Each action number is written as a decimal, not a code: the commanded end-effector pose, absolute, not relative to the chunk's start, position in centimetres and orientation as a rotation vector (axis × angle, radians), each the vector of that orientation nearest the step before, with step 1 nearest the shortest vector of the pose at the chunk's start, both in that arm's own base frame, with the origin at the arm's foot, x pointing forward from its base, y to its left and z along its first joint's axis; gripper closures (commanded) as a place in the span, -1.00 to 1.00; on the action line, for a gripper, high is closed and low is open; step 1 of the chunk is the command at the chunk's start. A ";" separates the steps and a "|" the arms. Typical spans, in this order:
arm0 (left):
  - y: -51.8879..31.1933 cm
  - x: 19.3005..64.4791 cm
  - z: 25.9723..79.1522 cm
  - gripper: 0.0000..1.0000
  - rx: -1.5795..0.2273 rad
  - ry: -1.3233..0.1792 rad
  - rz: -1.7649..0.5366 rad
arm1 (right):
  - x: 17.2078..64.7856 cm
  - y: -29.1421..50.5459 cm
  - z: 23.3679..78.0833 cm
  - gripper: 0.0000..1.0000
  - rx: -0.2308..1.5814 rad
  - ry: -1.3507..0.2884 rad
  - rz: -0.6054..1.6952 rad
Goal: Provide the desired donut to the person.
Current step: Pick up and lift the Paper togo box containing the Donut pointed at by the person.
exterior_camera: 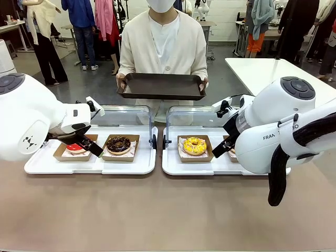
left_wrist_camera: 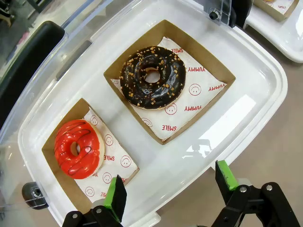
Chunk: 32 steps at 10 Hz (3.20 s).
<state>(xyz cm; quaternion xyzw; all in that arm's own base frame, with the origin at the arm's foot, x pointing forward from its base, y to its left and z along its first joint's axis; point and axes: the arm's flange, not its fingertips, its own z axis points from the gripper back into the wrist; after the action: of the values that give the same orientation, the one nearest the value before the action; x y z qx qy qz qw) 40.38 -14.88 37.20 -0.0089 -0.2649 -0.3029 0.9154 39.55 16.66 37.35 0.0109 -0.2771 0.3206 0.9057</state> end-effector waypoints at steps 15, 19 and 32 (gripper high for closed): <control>-11.8 31.9 56.9 -1.00 0.032 -0.538 -0.659 | 30.2 15.1 58.4 -1.00 -0.008 -0.545 0.629; -5.5 35.5 55.8 -1.00 -0.231 -0.634 -0.936 | 32.9 7.4 59.8 -1.00 0.327 -0.599 1.037; 6.7 36.1 60.0 -1.00 -0.575 -0.654 -0.799 | 32.2 -12.8 55.9 -1.00 0.654 -0.897 1.070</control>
<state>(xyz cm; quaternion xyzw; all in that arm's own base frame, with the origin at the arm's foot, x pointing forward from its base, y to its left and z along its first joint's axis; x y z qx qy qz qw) 36.43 6.88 60.01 -0.2702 -0.2944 -0.3699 0.8388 32.05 -12.57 55.55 0.2887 -0.3948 0.4792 0.7288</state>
